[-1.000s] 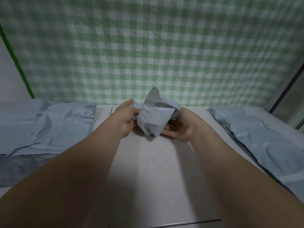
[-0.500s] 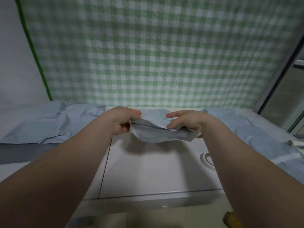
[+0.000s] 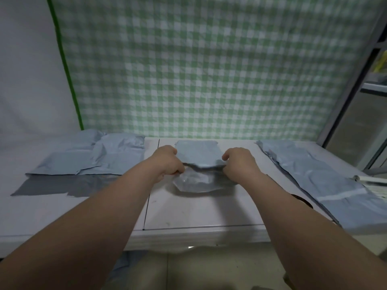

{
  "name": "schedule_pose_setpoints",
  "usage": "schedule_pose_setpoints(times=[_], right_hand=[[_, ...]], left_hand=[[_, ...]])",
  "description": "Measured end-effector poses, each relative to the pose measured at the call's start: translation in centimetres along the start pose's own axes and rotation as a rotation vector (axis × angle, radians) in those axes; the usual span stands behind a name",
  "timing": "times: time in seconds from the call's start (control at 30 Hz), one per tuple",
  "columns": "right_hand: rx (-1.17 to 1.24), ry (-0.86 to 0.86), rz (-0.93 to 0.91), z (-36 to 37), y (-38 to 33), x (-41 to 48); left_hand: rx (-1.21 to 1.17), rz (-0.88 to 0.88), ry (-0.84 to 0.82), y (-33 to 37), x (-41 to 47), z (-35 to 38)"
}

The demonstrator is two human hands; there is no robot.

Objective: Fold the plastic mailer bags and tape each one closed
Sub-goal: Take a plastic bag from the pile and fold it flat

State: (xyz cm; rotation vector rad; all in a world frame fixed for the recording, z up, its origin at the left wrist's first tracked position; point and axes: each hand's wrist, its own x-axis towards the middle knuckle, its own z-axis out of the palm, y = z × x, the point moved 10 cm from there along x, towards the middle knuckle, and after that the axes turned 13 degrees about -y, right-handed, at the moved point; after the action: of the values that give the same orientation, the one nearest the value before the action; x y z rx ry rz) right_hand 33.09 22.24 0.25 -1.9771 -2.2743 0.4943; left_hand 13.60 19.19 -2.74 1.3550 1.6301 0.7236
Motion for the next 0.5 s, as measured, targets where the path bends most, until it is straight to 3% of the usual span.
schedule_pose_setpoints(times=[0.1, 0.33, 0.5], right_hand=[[0.011, 0.076, 0.008, -1.1, 0.0, -0.1], [0.025, 0.195, 0.025, -4.0, -1.1, -0.6], [-0.003, 0.287, 0.044, -6.5, -1.1, -1.3]], left_hand=[[0.098, 0.015, 0.172, 0.9, -0.6, -1.7], [0.123, -0.060, 0.154, 1.7, -0.6, -2.2], [0.470, 0.022, 0.356, 6.2, -1.1, -5.0]])
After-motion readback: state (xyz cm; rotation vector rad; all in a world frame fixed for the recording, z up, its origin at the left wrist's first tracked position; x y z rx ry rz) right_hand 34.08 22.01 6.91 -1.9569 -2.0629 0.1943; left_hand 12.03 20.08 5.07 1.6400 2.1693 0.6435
